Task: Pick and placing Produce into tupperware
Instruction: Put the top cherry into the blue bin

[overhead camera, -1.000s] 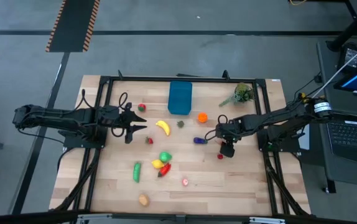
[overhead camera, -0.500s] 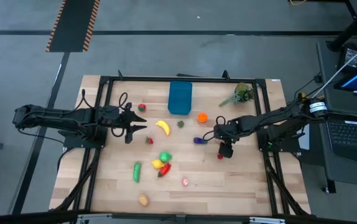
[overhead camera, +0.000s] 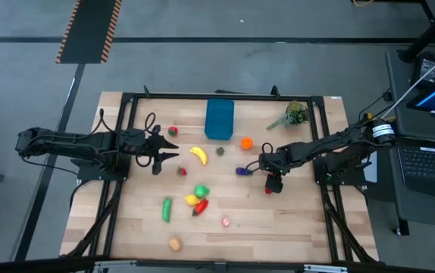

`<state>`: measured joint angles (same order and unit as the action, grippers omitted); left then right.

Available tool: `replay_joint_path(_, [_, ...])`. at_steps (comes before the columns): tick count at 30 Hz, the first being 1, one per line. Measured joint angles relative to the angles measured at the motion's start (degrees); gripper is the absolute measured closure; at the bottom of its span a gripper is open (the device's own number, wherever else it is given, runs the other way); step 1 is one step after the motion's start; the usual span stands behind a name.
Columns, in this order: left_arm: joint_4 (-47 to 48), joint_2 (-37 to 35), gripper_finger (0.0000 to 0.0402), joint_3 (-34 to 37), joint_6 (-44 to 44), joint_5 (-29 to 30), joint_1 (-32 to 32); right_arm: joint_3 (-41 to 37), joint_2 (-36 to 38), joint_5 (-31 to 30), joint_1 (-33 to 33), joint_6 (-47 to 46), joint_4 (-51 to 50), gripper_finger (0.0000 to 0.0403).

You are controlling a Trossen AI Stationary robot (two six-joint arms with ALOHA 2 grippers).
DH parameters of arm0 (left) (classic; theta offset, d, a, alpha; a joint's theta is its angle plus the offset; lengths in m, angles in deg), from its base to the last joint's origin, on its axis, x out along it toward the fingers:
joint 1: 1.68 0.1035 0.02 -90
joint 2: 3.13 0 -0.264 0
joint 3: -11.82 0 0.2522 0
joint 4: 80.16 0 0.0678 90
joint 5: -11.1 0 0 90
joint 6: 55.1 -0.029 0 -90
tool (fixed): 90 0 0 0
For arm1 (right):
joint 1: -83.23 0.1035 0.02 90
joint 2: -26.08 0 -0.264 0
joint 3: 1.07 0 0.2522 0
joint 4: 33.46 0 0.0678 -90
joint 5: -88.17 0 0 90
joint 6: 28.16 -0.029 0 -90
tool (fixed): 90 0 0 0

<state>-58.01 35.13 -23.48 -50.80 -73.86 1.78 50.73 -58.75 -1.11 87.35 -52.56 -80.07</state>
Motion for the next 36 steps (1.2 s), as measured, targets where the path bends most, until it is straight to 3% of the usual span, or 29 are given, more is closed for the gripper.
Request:
replay_joint_path(11, [0.0, 0.0, 0.0278, 0.0, 0.0, 0.0, 0.0, -0.1, 0.0, -0.5, -0.1, -0.9, 0.0, 0.0290])
replay_joint_path(25, [0.0, 0.0, 0.0278, 0.0, 0.0, 0.0, 0.0, -0.1, 0.4, 0.3, -0.1, -0.9, 0.4, 0.0290])
replay_joint_path(36, [0.0, 0.0, 0.0278, 0.0, 0.0, 0.0, 0.0, -0.3, 7.1, 1.0, 0.0, -1.5, 0.6, 0.0290])
